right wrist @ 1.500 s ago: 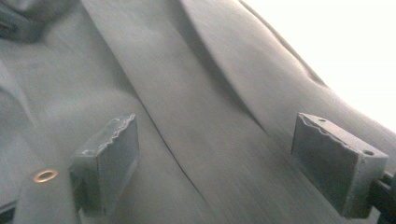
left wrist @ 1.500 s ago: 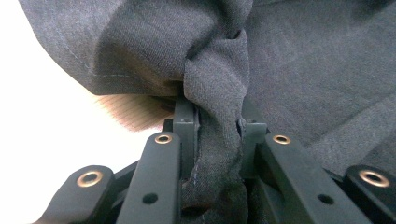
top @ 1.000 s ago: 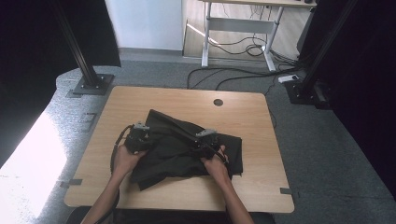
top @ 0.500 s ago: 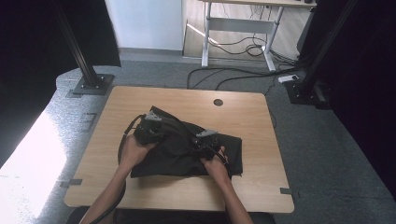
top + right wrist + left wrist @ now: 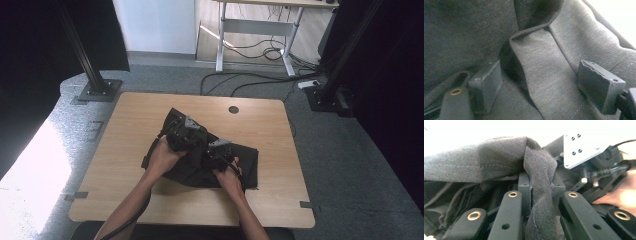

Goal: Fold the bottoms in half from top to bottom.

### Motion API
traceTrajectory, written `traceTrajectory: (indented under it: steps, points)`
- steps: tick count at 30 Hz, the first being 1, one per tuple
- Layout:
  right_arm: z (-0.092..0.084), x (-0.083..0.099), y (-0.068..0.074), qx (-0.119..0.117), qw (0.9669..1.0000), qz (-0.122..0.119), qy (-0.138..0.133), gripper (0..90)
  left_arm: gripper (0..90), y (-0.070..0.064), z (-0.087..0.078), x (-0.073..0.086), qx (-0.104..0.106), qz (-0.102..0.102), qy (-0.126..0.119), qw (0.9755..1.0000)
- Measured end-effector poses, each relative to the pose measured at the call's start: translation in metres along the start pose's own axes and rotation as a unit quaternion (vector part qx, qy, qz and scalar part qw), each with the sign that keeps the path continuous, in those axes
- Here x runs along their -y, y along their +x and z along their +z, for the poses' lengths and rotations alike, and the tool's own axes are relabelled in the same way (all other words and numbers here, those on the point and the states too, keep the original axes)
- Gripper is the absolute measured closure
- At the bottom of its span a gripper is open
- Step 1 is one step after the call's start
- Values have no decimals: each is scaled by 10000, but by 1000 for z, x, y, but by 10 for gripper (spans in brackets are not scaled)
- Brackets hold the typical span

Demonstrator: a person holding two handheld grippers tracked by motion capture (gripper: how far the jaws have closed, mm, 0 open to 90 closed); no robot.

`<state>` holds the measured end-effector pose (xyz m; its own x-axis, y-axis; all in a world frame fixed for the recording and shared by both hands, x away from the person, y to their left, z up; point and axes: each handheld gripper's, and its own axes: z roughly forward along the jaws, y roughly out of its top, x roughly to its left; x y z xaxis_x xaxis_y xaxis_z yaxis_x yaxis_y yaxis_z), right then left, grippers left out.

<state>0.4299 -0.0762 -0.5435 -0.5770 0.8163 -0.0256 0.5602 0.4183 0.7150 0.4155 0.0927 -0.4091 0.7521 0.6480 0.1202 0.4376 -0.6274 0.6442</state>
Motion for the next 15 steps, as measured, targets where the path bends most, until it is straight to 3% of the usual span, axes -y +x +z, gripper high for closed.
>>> traceTrajectory:
  steps: [4, 6, 8, 11, 15]
  points:
    - [-14, -8, -3, -195, 9995, 225, -70, 196, 767, 6, -2, 6, -189, 9, 96, 9998]
    - [-29, -12, -8, -97, 9997, 162, -131, 187, 767, 11, -3, 11, -219, -64, 116, 9997]
    - [-48, -12, -20, 155, 9996, 181, -159, 184, 767, 16, -4, 16, -230, -147, 127, 9995]
    - [-75, 5, -48, 685, 9966, 433, -129, 177, 767, 20, -5, 20, -214, -224, 120, 9994]
    - [-88, 43, -82, 893, 9916, 925, 159, 175, 767, 21, -5, 18, -195, -242, 111, 9995]
